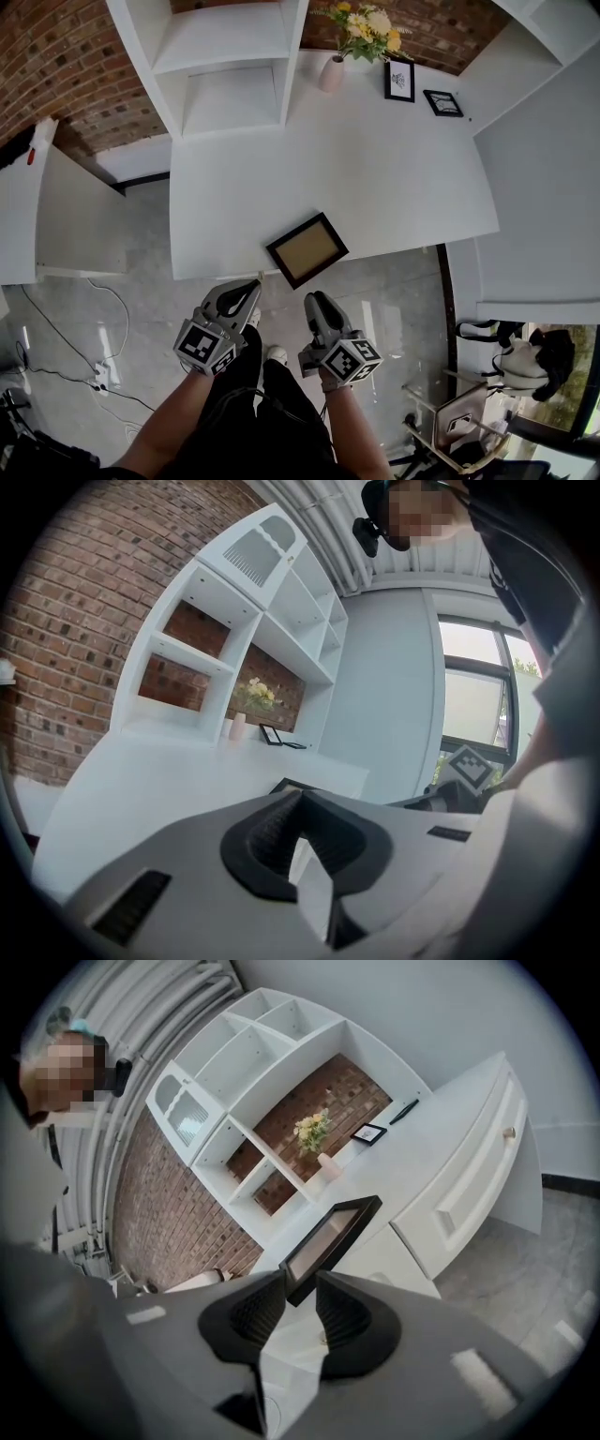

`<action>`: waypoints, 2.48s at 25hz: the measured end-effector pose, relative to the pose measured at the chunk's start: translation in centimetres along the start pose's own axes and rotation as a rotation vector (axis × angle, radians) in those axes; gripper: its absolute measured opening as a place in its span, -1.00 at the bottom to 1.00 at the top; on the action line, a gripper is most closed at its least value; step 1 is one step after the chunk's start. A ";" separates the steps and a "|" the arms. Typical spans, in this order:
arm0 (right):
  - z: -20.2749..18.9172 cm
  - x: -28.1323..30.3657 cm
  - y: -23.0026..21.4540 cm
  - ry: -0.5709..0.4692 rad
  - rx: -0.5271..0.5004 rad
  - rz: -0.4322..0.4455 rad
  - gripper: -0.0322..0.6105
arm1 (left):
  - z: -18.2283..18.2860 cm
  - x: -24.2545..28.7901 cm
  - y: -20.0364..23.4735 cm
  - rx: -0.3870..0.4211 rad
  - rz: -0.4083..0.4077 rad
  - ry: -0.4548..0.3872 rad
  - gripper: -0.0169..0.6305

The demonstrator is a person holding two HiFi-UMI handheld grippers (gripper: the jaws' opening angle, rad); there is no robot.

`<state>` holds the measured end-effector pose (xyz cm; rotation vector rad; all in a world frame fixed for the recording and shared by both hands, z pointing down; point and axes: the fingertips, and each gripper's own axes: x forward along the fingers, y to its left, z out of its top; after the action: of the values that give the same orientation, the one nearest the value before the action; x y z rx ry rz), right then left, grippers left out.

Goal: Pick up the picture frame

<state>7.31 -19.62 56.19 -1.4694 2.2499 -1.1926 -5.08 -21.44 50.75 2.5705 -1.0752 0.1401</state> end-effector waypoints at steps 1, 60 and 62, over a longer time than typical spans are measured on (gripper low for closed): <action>0.0 0.3 0.0 -0.003 0.017 0.003 -0.56 | -0.1 0.2 0.1 -0.003 -0.003 0.003 -0.93; -0.9 7.1 -1.4 -0.066 0.652 0.142 -0.51 | -4.0 2.1 2.9 -0.097 -0.059 0.097 -0.93; -1.1 7.1 -1.5 -0.062 0.658 0.132 -0.55 | -3.8 2.1 2.9 -0.094 -0.060 0.095 -0.93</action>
<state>4.30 -25.32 59.72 -1.0591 1.6352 -1.6025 -5.53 -23.37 55.61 2.4827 -0.9464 0.1899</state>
